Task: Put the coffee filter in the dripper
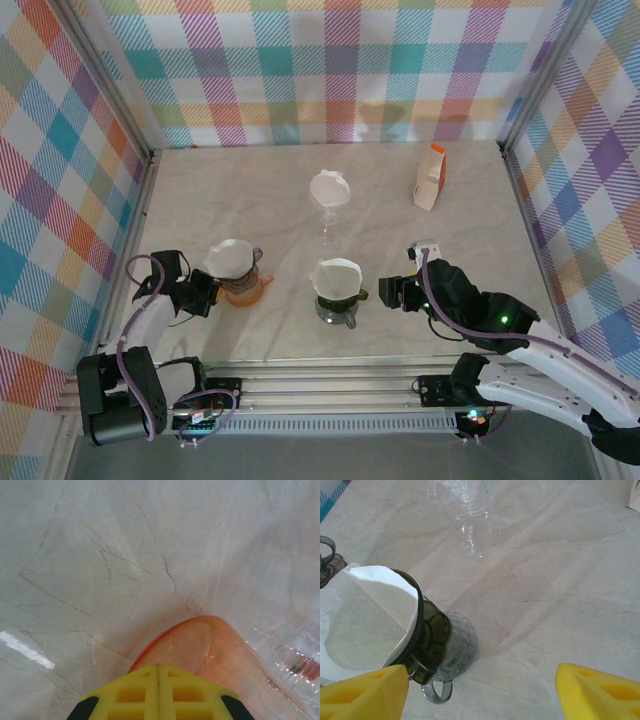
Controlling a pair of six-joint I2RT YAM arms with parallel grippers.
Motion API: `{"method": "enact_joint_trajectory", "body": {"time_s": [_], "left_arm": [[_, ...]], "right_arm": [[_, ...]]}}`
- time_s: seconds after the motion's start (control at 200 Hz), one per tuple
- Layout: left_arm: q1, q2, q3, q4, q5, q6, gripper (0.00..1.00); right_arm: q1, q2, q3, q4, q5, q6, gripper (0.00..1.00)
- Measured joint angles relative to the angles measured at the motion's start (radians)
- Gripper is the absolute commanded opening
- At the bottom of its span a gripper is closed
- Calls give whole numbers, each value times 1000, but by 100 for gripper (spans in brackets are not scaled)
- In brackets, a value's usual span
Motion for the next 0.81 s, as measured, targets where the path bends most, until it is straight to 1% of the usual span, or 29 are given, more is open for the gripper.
{"method": "enact_joint_trajectory", "body": {"time_s": [0.355, 0.57, 0.805], "left_arm": [[-80, 60, -16, 104, -8, -41, 0], [-182, 154, -16, 201, -20, -76, 0], [-311, 227, 18, 257, -57, -113, 0]], "right_arm": [[0, 0, -2, 0, 0, 6, 77], [0, 0, -15, -2, 1, 23, 77], [0, 0, -27, -7, 1, 34, 77]]}}
